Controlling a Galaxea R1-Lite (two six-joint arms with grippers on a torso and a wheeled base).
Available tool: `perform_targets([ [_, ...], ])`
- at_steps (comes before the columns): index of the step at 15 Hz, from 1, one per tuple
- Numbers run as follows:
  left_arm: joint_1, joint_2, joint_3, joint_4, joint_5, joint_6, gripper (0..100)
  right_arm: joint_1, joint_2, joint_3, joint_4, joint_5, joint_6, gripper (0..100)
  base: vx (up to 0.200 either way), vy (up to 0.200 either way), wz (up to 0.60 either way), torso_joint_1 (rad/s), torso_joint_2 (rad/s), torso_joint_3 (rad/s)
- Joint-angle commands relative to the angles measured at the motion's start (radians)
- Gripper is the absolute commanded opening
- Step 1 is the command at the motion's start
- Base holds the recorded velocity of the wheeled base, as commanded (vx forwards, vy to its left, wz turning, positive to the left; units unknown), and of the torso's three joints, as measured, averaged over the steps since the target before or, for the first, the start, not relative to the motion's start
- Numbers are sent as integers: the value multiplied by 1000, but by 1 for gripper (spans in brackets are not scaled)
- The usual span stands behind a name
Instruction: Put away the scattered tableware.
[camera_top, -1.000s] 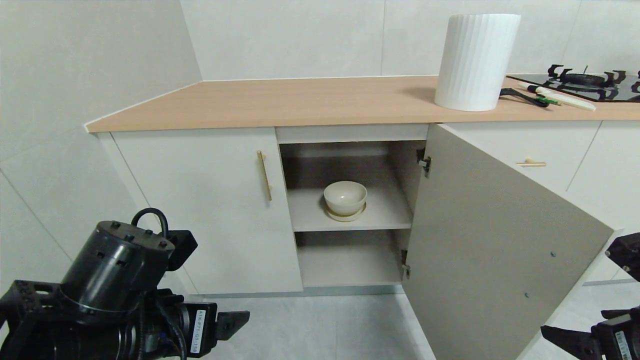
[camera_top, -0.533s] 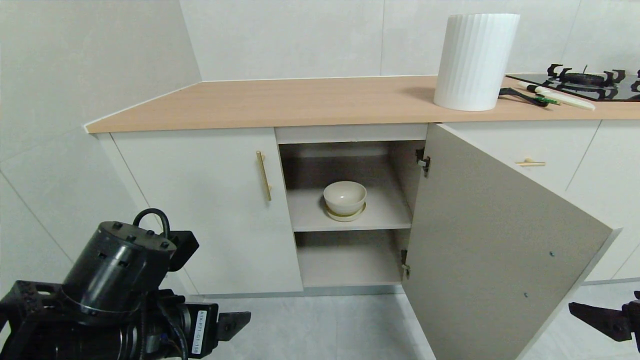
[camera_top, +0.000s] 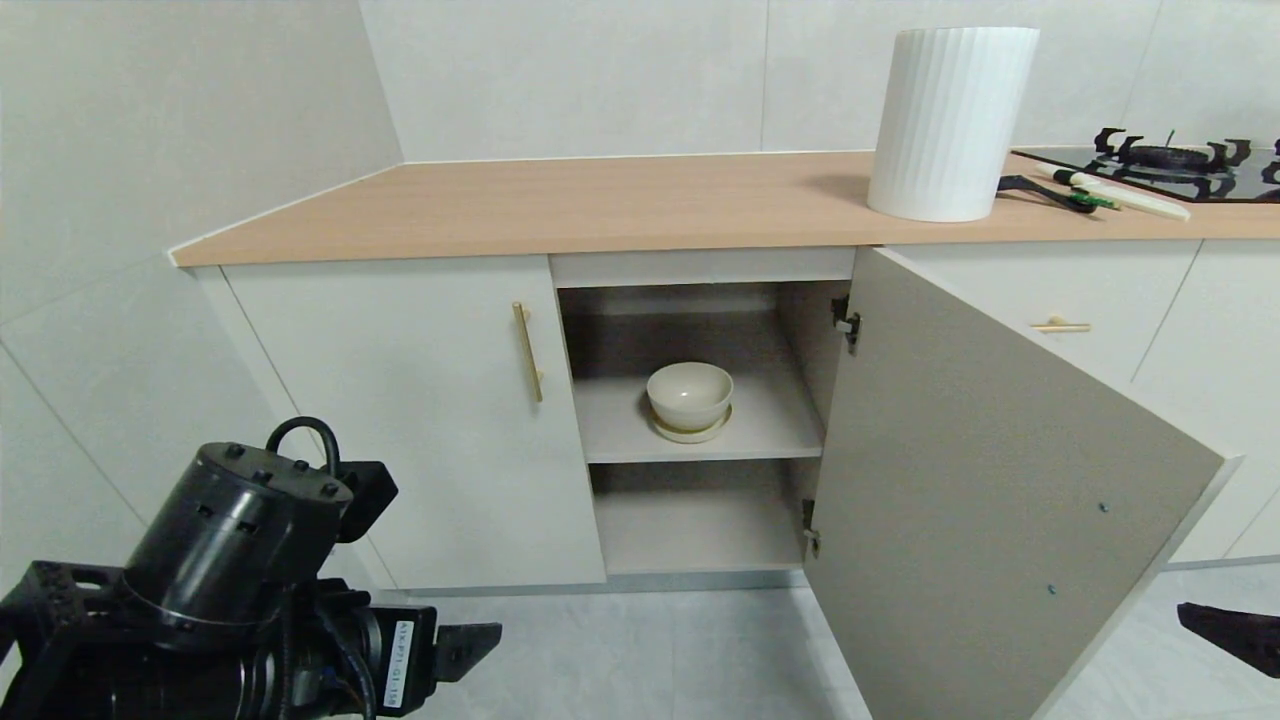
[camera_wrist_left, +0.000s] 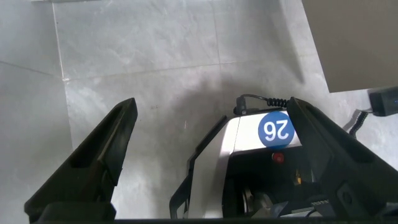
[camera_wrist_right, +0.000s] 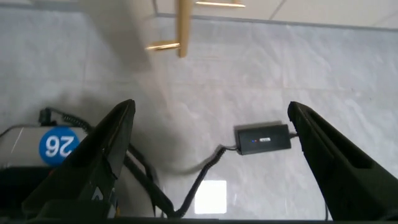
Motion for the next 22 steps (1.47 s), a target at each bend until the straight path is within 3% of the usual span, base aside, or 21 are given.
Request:
perform_targets([
  [1, 0, 0, 0, 0, 0, 0, 100, -37, 21, -5, -5, 0, 1, 100, 0, 0, 0, 0, 0, 0],
  [8, 2, 0, 0, 0, 0, 0, 100, -188, 156, 7, -157, 12, 10, 100, 0, 0, 0, 0, 0, 0],
  [12, 2, -2, 0, 0, 0, 0, 100, -198, 196, 7, -201, 12, 16, 100, 0, 0, 0, 0, 0, 0],
  [16, 0, 0, 0, 1, 0, 0, 100, -197, 225, 6, -279, 49, 103, 100, 0, 0, 0, 0, 0, 0],
  [22, 2, -2, 0, 1, 0, 0, 100, -178, 221, 4, -293, 92, 134, 100, 0, 0, 0, 0, 0, 0],
])
